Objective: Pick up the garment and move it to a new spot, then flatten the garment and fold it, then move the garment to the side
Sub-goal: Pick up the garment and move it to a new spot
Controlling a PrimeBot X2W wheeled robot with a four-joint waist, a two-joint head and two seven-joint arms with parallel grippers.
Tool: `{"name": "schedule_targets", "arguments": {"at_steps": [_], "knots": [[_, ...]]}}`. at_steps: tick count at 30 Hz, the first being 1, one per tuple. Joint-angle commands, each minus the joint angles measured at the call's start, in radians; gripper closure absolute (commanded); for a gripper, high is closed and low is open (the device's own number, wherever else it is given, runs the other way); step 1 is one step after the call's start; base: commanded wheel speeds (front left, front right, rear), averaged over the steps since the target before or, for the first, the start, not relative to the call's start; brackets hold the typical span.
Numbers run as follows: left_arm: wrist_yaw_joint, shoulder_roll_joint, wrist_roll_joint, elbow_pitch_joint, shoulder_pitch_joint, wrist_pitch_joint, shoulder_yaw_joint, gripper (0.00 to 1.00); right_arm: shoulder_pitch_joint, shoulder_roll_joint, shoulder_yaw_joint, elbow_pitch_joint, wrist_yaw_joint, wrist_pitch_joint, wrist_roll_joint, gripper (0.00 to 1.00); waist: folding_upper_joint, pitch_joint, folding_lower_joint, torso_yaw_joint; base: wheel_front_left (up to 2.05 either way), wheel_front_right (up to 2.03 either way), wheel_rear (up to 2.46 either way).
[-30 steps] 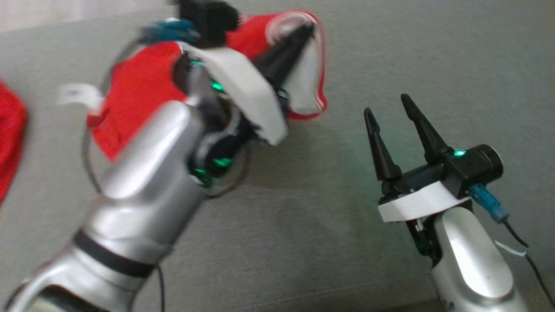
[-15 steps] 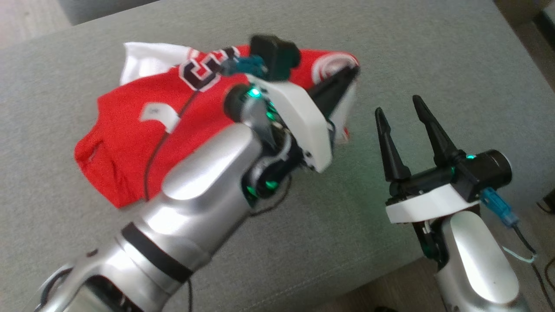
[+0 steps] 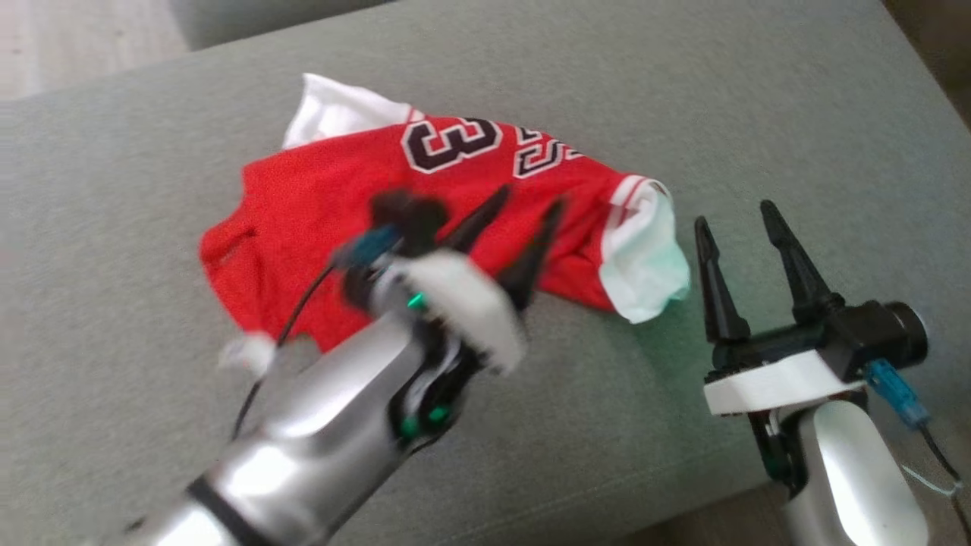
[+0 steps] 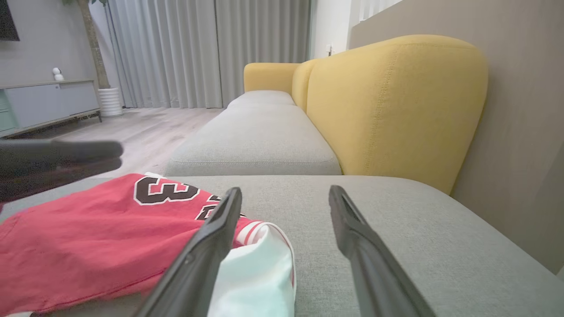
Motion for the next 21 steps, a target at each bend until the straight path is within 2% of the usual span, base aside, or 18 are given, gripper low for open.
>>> {"name": "schedule_targets", "arguments": {"at_steps": [1, 6, 10, 11, 16, 21], "knots": [[0.023, 0.040, 0.024, -0.043, 0.007, -0.028, 0.054, 0.00, -0.006, 0.004, 0.006, -0.039, -0.001, -0.007, -0.012, 0.00, 0.0000, -0.021, 0.0000, 0.034, 0.00, 0.00, 0.00], [0.091, 0.115, 0.098, -0.098, 0.148, -0.061, 0.115, 0.00, 0.036, -0.003, -0.045, -0.044, -0.001, 0.001, -0.032, 0.00, 0.0000, -0.051, 0.0000, 0.102, 0.00, 0.00, 0.00], [0.129, 0.150, 0.259, -0.165, 0.257, -0.063, 0.201, 0.00, 0.071, -0.002, -0.075, -0.039, -0.001, 0.007, -0.039, 0.00, 0.0000, -0.072, 0.0000, 0.152, 0.00, 0.00, 0.00], [0.129, 0.150, 0.259, -0.165, 0.257, -0.063, 0.201, 0.00, 0.071, -0.002, -0.075, -0.039, -0.001, 0.007, -0.039, 0.00, 0.0000, -0.072, 0.0000, 0.152, 0.00, 0.00, 0.00], [0.123, 0.145, 0.378, -0.208, 0.424, -0.063, 0.336, 0.00, 0.113, 0.000, -0.094, -0.010, -0.001, 0.009, -0.036, 0.00, 0.0000, -0.101, 0.0000, 0.203, 0.00, 0.00, 0.00], [0.070, 0.118, 0.466, -0.216, 0.561, -0.063, 0.485, 0.00, 0.137, 0.004, -0.101, 0.028, -0.001, 0.005, -0.039, 0.00, 0.0000, -0.120, 0.0000, 0.239, 0.00, 0.00, 0.00]]}}
